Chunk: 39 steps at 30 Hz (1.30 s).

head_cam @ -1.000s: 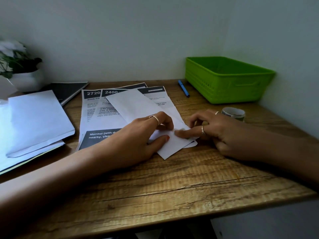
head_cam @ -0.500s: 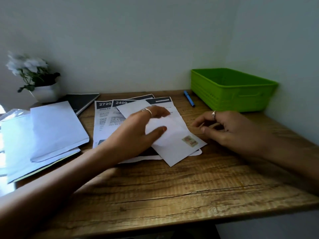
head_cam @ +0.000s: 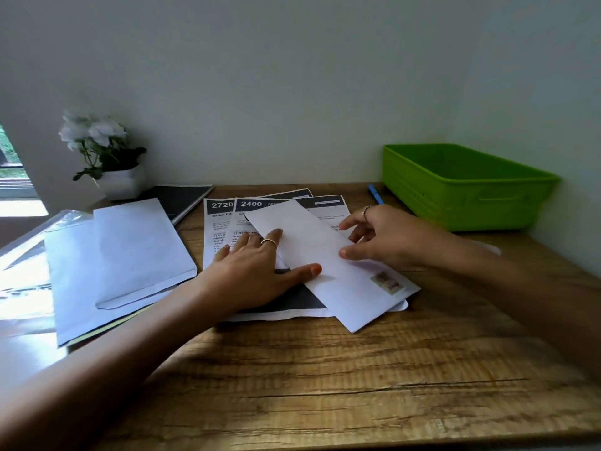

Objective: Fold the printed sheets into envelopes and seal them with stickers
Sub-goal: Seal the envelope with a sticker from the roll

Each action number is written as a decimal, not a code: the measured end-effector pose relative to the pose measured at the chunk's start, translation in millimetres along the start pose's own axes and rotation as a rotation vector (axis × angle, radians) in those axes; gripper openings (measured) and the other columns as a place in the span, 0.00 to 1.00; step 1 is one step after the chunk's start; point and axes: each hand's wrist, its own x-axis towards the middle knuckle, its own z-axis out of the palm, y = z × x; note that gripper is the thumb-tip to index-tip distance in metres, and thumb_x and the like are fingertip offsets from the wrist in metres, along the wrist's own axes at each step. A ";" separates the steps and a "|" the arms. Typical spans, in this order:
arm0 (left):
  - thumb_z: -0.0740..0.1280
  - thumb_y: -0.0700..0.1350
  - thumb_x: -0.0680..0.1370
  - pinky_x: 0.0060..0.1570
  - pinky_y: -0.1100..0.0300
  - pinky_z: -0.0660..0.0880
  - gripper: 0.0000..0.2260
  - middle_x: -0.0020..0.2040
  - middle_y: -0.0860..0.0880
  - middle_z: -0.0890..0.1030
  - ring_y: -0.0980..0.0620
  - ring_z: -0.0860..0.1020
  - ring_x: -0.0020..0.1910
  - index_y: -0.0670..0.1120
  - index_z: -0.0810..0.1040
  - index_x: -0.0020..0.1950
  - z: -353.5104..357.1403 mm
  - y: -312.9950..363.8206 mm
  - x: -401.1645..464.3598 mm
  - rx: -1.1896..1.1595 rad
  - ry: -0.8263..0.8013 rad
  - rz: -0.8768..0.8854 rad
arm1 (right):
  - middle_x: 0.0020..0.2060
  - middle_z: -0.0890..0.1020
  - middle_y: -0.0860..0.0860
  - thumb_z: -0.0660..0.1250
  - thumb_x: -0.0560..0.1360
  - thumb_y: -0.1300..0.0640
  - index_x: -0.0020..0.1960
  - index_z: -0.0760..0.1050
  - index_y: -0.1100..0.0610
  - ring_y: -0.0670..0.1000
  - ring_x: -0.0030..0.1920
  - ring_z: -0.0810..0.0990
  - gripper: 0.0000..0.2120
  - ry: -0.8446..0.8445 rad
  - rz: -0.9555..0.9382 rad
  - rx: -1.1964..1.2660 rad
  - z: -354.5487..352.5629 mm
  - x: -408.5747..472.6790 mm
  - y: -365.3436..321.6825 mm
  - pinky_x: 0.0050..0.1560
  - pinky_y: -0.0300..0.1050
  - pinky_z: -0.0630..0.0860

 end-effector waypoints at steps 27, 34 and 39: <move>0.55 0.76 0.61 0.70 0.44 0.61 0.50 0.76 0.48 0.58 0.45 0.61 0.73 0.51 0.49 0.77 -23.3 -0.9 11.7 -0.030 0.017 0.068 | 0.50 0.81 0.52 0.64 0.73 0.71 0.68 0.69 0.56 0.45 0.31 0.82 0.26 0.166 0.128 0.890 -83.0 -44.7 19.4 0.27 0.34 0.76; 0.63 0.71 0.66 0.72 0.50 0.57 0.45 0.76 0.50 0.59 0.47 0.60 0.74 0.49 0.55 0.76 -38.2 32.9 21.7 0.111 -0.153 0.170 | 0.47 0.79 0.52 0.63 0.75 0.68 0.60 0.75 0.62 0.44 0.38 0.78 0.14 0.356 0.179 1.031 -134.3 -52.4 58.1 0.31 0.30 0.77; 0.65 0.67 0.68 0.72 0.50 0.56 0.44 0.77 0.49 0.57 0.47 0.58 0.74 0.50 0.53 0.76 -40.7 51.7 27.8 0.183 -0.232 0.190 | 0.42 0.78 0.58 0.60 0.76 0.69 0.47 0.74 0.69 0.46 0.29 0.82 0.05 0.336 0.220 1.152 -145.7 -37.4 87.2 0.28 0.29 0.75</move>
